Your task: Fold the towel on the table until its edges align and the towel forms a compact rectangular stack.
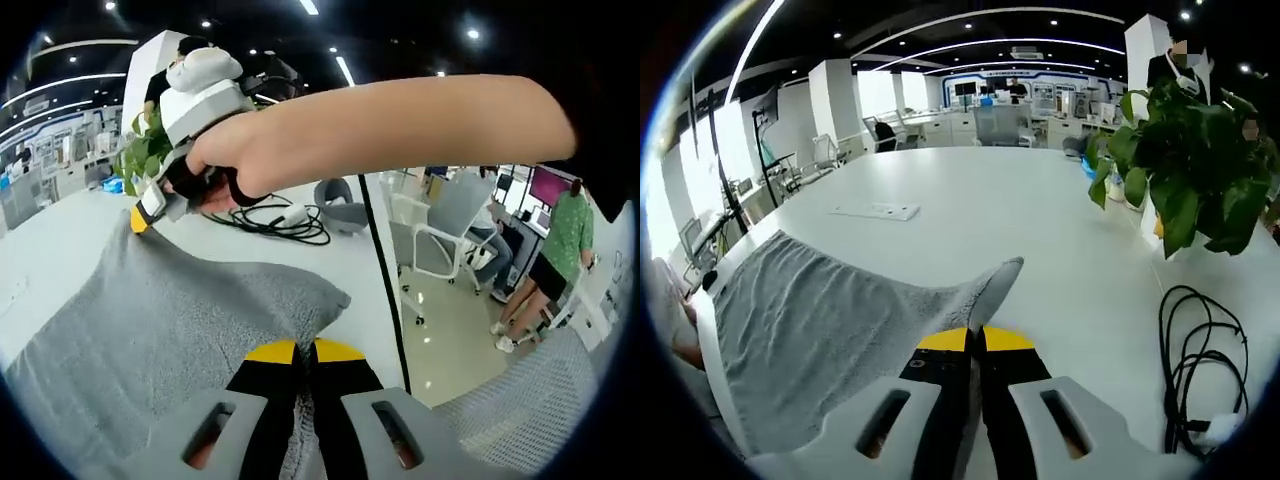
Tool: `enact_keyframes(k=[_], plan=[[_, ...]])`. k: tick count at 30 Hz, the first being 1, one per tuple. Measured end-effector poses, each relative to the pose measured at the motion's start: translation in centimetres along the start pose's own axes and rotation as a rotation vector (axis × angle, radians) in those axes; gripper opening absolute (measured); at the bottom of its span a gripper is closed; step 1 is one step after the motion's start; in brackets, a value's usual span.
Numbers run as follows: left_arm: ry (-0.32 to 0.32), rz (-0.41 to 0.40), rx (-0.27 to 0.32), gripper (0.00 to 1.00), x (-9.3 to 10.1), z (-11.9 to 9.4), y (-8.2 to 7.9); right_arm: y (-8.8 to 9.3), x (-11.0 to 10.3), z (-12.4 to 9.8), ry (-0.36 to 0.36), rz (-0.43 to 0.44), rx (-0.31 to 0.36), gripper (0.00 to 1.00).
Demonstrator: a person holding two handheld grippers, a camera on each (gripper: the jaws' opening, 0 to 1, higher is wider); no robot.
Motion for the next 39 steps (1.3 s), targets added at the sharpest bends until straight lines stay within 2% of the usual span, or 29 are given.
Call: enact_keyframes(k=[4, 10, 20, 25, 32, 39], plan=[[0.007, 0.000, 0.017, 0.03, 0.4, 0.1, -0.5, -1.0, -0.2, -1.0, 0.002, -0.006, 0.019, 0.00], [-0.006, -0.003, 0.042, 0.03, 0.4, -0.9, -1.1, -2.2, -0.8, -1.1, -0.001, -0.004, 0.037, 0.00], [-0.038, -0.021, 0.086, 0.04, -0.1, -3.2, -2.0, -4.2, -3.9, -0.8, -0.036, -0.008, 0.066, 0.00], [-0.059, -0.066, 0.112, 0.04, -0.6, -5.0, -2.6, -5.2, -5.7, -0.8, -0.058, -0.009, 0.083, 0.00], [-0.099, -0.111, 0.162, 0.03, -1.8, -7.4, -2.1, -6.9, -8.5, -1.5, -0.086, -0.017, 0.106, 0.00], [-0.137, -0.154, 0.187, 0.03, -2.1, -9.6, -1.6, -7.7, -10.0, -1.4, -0.098, -0.050, 0.114, 0.00]])
Point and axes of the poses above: the point that each gripper's makers call its tool centre point, and the gripper's own axes: z roughly forward along the fingers, x roughly to its right, y roughly out of its underside, the point moved 3 cm from there along -z, roughly backward along the fingers, and after that the axes turned 9 degrees about x, right-handed, at the moved point
